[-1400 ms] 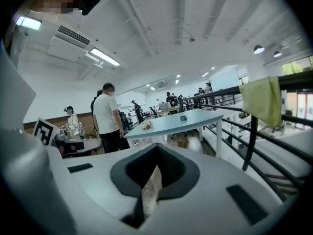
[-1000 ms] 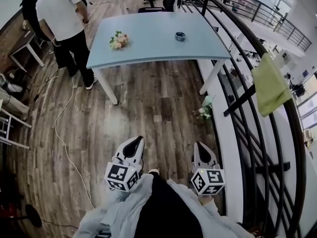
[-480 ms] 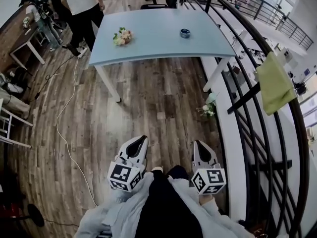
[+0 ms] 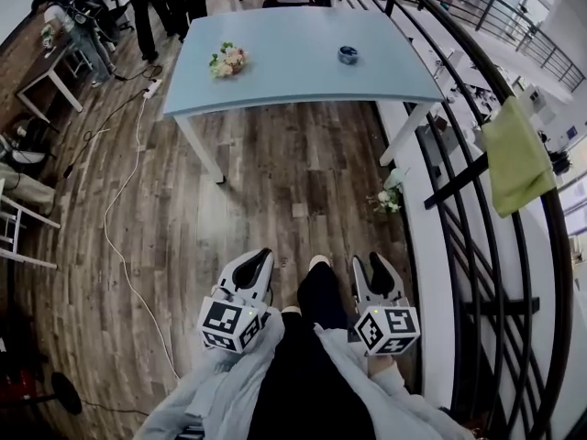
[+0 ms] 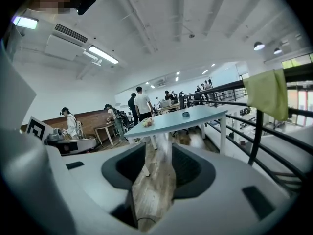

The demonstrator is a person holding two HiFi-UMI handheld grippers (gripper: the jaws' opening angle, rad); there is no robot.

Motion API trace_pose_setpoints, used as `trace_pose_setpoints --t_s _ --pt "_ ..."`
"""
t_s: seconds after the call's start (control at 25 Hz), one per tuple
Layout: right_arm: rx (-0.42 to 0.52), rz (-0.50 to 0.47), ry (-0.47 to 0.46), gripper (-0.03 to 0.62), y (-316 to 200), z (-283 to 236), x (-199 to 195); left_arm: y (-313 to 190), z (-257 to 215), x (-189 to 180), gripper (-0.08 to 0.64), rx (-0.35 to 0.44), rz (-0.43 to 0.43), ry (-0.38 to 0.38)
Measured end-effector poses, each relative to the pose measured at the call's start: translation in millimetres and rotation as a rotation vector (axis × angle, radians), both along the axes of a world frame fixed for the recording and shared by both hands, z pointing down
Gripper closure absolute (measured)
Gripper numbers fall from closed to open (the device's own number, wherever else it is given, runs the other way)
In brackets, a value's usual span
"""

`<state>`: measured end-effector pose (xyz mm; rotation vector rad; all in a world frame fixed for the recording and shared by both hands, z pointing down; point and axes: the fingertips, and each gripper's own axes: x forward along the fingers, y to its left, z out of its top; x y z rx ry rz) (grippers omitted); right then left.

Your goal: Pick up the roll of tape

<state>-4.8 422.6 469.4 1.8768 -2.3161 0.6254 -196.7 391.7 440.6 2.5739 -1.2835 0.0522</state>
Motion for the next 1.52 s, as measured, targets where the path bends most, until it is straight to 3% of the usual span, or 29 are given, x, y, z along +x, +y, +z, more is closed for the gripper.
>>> trace_pose_setpoints --t_s 0.48,0.96,1.24,1.52 --pt "0.013 -0.061 -0.006 0.413 -115.9 -6.5 39.7 -98.6 -15.5 31.5 0.534 0.038 -0.073 -0.010" --pt "-0.006 -0.096 0.004 0.413 -209.1 4.3 74.7 -189.4 -8.6 52.4 0.534 0.022 -0.154 0.056" --pt "-0.017 -0.118 -0.005 0.413 -244.7 13.0 89.8 -225.3 1.4 64.0 0.534 0.013 -0.190 0.066" --pt "-0.042 -0.115 -0.038 0.413 -254.0 21.0 102.3 -226.7 8.1 75.5 0.534 -0.008 -0.199 0.069"
